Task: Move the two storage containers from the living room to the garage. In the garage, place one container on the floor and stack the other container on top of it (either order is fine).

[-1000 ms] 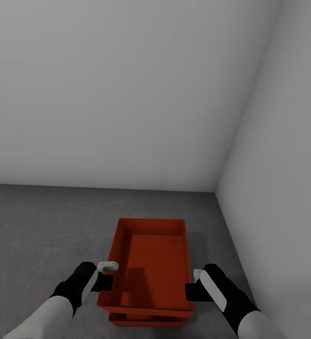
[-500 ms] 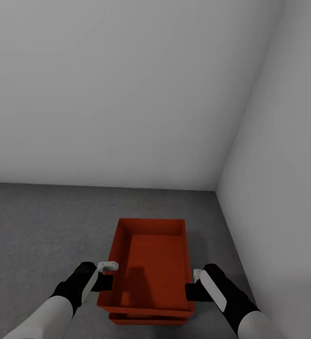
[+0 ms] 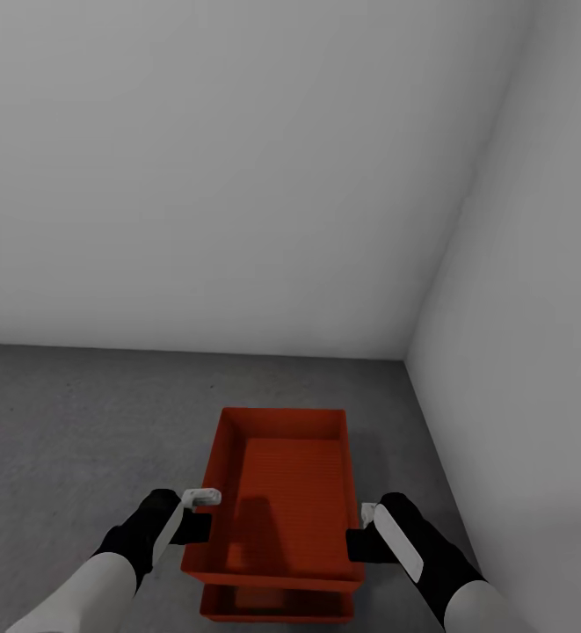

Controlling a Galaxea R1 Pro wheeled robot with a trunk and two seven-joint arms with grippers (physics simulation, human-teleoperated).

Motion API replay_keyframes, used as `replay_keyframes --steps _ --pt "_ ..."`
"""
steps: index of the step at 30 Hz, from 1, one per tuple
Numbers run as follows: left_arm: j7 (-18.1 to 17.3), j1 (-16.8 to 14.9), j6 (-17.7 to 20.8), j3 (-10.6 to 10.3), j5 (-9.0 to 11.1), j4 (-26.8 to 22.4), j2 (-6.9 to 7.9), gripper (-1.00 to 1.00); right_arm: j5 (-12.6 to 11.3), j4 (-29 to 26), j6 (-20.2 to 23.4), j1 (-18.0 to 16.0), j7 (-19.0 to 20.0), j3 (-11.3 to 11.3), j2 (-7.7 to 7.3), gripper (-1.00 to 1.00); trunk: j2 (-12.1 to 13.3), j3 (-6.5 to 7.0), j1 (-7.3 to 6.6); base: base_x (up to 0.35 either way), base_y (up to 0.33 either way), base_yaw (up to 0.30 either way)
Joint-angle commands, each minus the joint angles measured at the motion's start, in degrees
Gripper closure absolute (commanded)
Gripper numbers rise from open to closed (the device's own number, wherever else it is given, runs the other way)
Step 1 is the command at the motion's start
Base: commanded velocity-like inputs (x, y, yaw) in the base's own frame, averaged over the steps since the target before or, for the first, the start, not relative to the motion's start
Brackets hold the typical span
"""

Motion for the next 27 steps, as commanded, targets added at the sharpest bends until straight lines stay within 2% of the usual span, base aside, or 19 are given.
replay_keyframes --steps 1,27 --pt "-0.76 -0.03 0.34 0.86 0.53 -0.02 -0.21 1.00 0.52 -0.08 0.23 -0.01 -0.19 0.19 0.01 1.00 -0.02 -0.12 -0.01 0.013 0.000 0.000" --pt "-0.78 -0.04 0.34 0.86 0.52 -0.04 -0.21 1.00 0.52 -0.08 0.23 -0.01 -0.18 0.05 0.01 1.00 -0.02 -1.68 -0.01 0.001 0.000 0.000"
